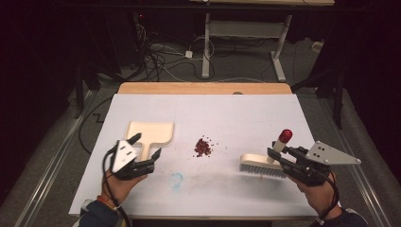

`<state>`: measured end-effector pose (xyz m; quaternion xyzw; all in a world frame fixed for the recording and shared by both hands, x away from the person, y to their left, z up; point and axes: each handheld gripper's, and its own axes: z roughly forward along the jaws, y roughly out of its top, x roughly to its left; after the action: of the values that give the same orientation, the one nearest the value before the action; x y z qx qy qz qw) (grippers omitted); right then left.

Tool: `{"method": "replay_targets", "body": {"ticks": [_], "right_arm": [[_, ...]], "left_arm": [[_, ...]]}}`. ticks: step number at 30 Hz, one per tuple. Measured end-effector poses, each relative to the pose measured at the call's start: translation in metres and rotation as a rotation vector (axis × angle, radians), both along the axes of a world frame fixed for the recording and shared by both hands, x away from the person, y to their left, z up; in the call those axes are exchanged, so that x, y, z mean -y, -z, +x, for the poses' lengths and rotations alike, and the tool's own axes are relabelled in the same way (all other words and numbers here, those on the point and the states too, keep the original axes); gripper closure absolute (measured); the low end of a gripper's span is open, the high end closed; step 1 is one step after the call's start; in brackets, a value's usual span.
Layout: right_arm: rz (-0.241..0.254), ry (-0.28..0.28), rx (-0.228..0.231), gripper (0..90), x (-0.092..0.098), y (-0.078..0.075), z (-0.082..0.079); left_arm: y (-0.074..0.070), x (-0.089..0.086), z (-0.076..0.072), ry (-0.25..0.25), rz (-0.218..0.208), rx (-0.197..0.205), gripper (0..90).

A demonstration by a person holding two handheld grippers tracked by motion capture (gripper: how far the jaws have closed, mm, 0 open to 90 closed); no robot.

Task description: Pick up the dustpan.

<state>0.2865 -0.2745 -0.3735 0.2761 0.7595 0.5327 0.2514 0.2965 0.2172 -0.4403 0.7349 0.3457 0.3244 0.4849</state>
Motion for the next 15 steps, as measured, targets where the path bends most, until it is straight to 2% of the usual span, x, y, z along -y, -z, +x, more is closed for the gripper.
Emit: {"method": "replay_targets", "body": {"ticks": [2, 3, 5, 8, 11, 12, 15], "right_arm": [[-0.001, -0.007, -0.004, 70.2, -0.001, 0.001, 0.001], [-0.001, -0.007, -0.004, 70.2, -0.001, 0.001, 0.001], [-0.004, -0.012, -0.001, 70.2, -0.001, 0.001, 0.002], [0.002, -0.005, -0.003, 70.2, -0.002, 0.0, 0.006], [0.012, -0.002, -0.008, 70.2, -0.004, 0.0, 0.01], [0.009, -0.008, -0.009, 70.2, -0.005, 0.0, 0.011], [0.01, -0.02, -0.006, 70.2, -0.008, 0.0, 0.014]], "left_arm": [[0.007, -0.017, -0.005, -0.019, -0.004, -0.037, 16.5], [0.011, -0.024, -0.006, -0.022, 0.01, -0.065, 16.5], [0.019, -0.035, -0.011, -0.025, 0.05, -0.083, 16.6], [0.028, -0.046, -0.017, -0.05, 0.044, -0.132, 16.6], [0.029, -0.052, -0.02, -0.074, 0.046, -0.148, 17.8], [0.028, -0.056, -0.02, -0.084, 0.033, -0.146, 18.0], [0.028, -0.057, -0.02, -0.084, 0.033, -0.15, 18.0]]}}
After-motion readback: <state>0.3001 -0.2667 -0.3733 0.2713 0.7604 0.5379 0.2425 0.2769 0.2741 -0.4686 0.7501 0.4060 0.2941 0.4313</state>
